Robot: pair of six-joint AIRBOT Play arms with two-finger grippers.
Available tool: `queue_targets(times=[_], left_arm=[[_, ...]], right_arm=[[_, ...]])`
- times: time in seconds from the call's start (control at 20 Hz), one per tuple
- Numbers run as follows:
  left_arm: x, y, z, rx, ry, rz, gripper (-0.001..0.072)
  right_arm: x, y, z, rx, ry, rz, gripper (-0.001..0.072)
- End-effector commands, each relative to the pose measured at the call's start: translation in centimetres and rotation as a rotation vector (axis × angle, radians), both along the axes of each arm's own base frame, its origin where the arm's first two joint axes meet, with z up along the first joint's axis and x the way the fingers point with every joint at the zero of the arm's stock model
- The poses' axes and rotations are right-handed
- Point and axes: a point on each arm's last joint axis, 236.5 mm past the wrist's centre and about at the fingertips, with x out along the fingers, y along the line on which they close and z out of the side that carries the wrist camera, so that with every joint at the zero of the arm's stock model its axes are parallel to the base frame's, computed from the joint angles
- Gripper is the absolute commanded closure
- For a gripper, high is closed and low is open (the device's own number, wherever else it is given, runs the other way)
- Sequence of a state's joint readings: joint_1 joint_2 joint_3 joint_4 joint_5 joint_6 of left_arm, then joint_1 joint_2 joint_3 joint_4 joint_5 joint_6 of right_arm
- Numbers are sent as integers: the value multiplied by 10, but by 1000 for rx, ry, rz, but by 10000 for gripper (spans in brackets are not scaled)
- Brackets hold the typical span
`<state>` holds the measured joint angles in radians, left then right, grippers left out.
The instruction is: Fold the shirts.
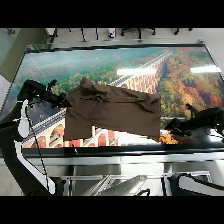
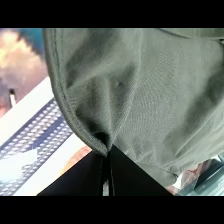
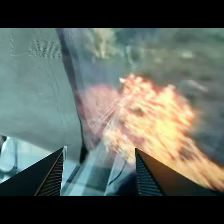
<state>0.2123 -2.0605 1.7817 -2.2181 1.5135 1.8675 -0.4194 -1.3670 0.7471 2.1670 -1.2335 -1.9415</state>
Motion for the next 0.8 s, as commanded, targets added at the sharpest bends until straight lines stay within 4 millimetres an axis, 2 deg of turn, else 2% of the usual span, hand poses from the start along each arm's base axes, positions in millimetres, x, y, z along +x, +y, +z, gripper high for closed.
queue_targets(times=[0.0,0.15,0.2,0.25,0.3,0.4,0.45,0.5,0.55,0.6,0.65,0.7,0.75], left_arm=[[-1,-1,1,-5,4,-5,690],[-1,-1,1,-6,4,-5,690],[-2,-1,2,-7,6,-7,689],[-5,-2,3,-12,15,-15,690],[-8,-3,7,-15,19,-24,690],[-2,-3,27,-3,-37,-21,691],[5,-8,52,-14,-112,-32,690],[10,-20,88,-44,-211,-56,691],[11,-29,127,-61,-315,-82,691],[9,-37,173,-51,-430,-95,691],[5,-43,220,-32,-550,-93,691],[-6,-48,277,-2,-699,-82,691],[-23,-50,335,29,-854,-59,691]], right_arm=[[5,41,-21,101,21,46,206],[6,73,-36,128,27,107,208],[5,78,-40,124,31,124,307],[5,83,-40,125,23,142,542],[9,88,-34,144,7,149,676],[26,93,-11,169,-73,156,693],[40,91,9,152,-146,162,694],[57,87,34,128,-236,165,694],[76,83,73,94,-355,166,694],[93,80,123,54,-500,171,694],[105,77,178,14,-647,167,694],[110,75,242,-33,-812,166,694],[105,75,316,-86,-1003,158,694]])
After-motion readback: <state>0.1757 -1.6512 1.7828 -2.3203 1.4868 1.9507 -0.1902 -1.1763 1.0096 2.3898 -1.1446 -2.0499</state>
